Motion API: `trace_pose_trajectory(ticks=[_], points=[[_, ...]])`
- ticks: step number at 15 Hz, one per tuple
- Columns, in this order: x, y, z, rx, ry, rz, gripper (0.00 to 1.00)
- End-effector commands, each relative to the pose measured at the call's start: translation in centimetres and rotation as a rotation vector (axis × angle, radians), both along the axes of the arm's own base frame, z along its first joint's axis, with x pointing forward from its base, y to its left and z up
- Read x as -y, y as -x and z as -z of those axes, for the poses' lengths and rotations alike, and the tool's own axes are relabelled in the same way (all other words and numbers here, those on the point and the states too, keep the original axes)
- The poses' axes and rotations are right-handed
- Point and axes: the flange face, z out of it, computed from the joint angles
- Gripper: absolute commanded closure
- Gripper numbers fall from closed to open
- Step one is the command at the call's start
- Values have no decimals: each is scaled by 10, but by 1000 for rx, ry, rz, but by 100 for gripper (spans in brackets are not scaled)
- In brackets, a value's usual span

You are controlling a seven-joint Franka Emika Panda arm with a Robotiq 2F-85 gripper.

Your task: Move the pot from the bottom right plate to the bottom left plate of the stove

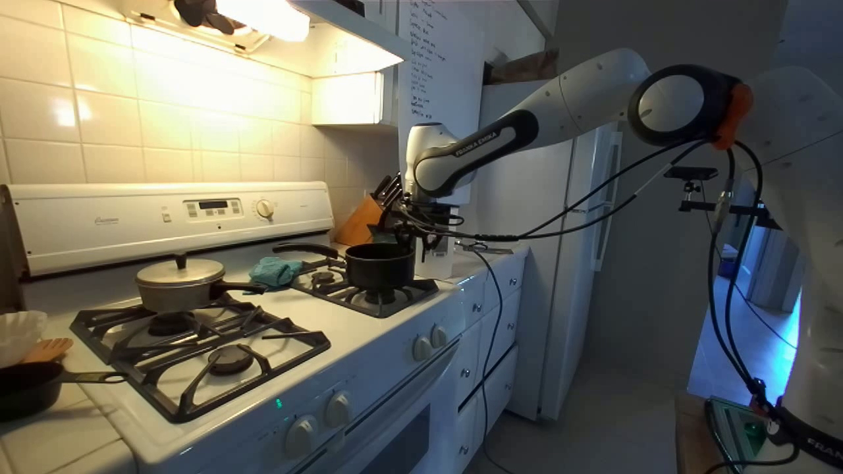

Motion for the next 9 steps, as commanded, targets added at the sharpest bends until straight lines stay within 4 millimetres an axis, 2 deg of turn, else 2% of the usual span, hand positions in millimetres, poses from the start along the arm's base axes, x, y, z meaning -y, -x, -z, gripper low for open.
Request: trace_pose_trajectory(ticks=[1,2,3,9], points=[[-4,-6,-3,4,-13,0,90],[-4,-6,-3,5,-14,0,98],[-5,-6,-3,6,-14,1,100],[-9,-5,-9,10,-19,-5,99]])
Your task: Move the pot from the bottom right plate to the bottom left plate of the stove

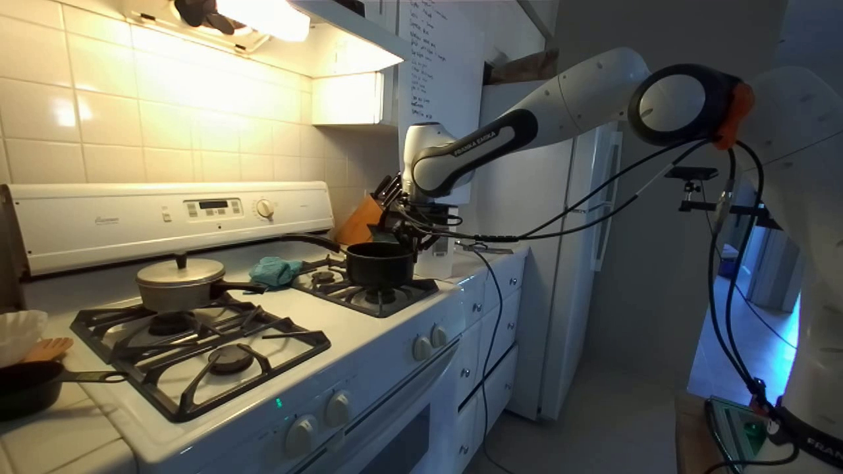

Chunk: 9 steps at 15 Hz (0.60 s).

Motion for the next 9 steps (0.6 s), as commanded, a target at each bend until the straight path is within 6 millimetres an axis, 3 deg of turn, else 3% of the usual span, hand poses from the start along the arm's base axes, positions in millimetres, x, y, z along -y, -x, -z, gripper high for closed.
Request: trace_pose_trajectory(ticks=[1,5,9], points=[[-1,-4,-14,16,-9,0,99],[-19,-2,-37,37,26,-77,99],[-55,1,-72,47,74,-233,99]])
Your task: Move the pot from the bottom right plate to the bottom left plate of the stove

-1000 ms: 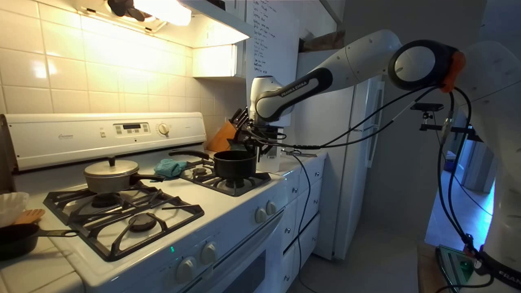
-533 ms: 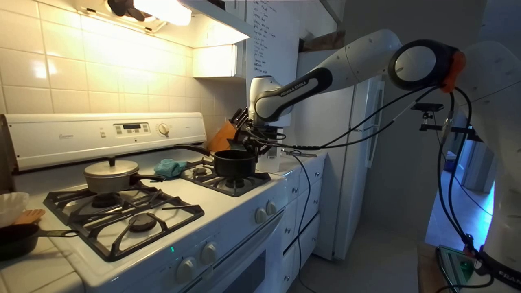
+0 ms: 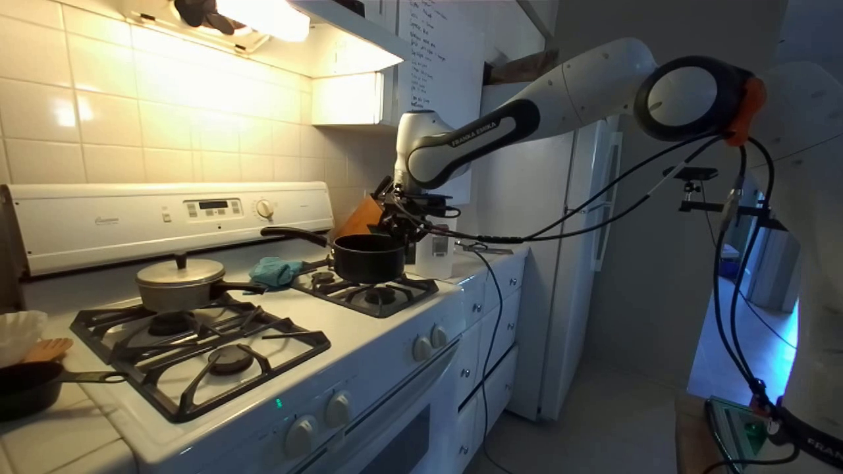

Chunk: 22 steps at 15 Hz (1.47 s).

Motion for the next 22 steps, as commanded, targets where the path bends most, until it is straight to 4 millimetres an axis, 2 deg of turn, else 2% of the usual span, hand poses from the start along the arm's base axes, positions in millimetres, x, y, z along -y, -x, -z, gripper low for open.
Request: trace_pose_trajectory(ticks=[1,4,8,12,18,22], points=[[-31,4,-56,34,51,-139,99],[-61,4,-74,43,63,-268,99],[-99,-1,-81,61,64,-386,99],[-137,-9,-72,51,53,-455,99],[-204,-22,-45,-39,65,-601,99],[-240,-24,-41,-67,73,-680,99]])
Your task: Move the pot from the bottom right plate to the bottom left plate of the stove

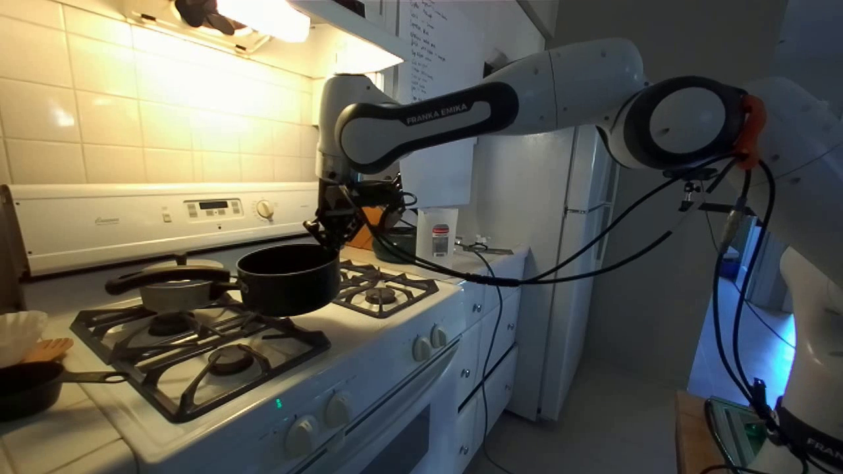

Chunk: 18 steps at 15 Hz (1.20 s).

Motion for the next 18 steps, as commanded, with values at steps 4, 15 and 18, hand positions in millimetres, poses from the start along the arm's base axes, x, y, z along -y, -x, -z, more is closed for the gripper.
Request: trace_pose_trajectory(ticks=[4,15,18], points=[[-42,-9,-16,-13,-45,-90,99],[-60,-19,10,-28,-138,-138,99],[-62,-21,21,-26,-125,-156,99]])
